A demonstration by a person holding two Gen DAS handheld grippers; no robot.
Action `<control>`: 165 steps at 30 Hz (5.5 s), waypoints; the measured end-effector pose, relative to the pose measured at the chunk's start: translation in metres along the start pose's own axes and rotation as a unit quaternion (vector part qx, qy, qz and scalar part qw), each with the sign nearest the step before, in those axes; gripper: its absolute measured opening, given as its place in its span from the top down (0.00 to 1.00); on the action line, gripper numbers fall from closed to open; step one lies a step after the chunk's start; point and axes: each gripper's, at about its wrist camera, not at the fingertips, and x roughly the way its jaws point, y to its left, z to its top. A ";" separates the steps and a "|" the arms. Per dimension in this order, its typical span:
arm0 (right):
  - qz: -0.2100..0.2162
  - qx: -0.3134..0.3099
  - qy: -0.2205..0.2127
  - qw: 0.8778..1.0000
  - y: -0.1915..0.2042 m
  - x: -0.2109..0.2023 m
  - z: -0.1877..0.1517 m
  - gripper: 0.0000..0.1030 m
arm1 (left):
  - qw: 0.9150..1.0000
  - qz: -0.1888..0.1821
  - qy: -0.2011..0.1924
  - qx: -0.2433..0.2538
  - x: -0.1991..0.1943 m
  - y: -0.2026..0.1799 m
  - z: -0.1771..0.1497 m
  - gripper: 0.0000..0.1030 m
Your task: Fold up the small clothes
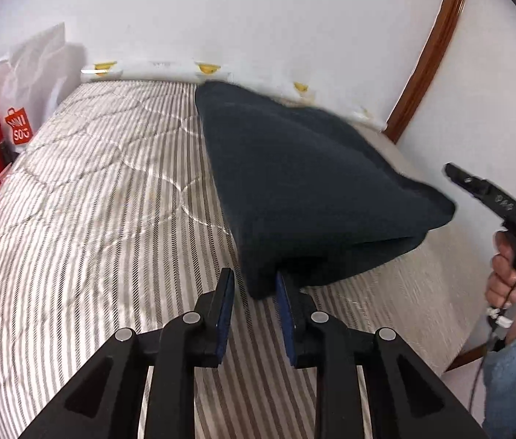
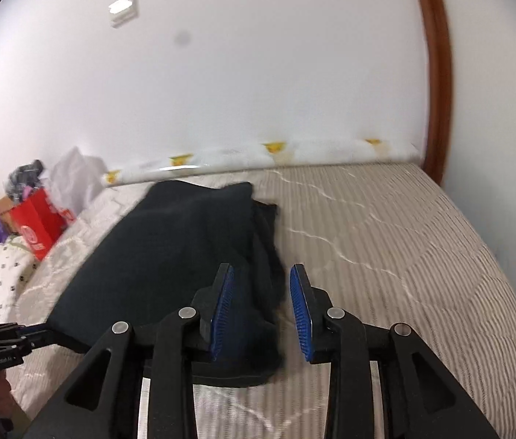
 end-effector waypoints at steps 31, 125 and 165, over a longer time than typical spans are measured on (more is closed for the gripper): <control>0.022 0.035 0.107 0.993 -0.018 0.131 0.075 0.64 | 0.998 0.049 0.020 0.035 0.044 -0.001 0.077 0.67; 0.016 -0.029 0.101 0.994 -0.033 0.072 -0.008 0.98 | 0.999 0.003 0.041 0.014 0.047 0.002 0.066 0.59; -0.104 -0.016 0.103 0.989 -0.003 0.031 -0.053 0.88 | 0.995 0.065 0.031 0.063 0.032 -0.059 0.030 0.49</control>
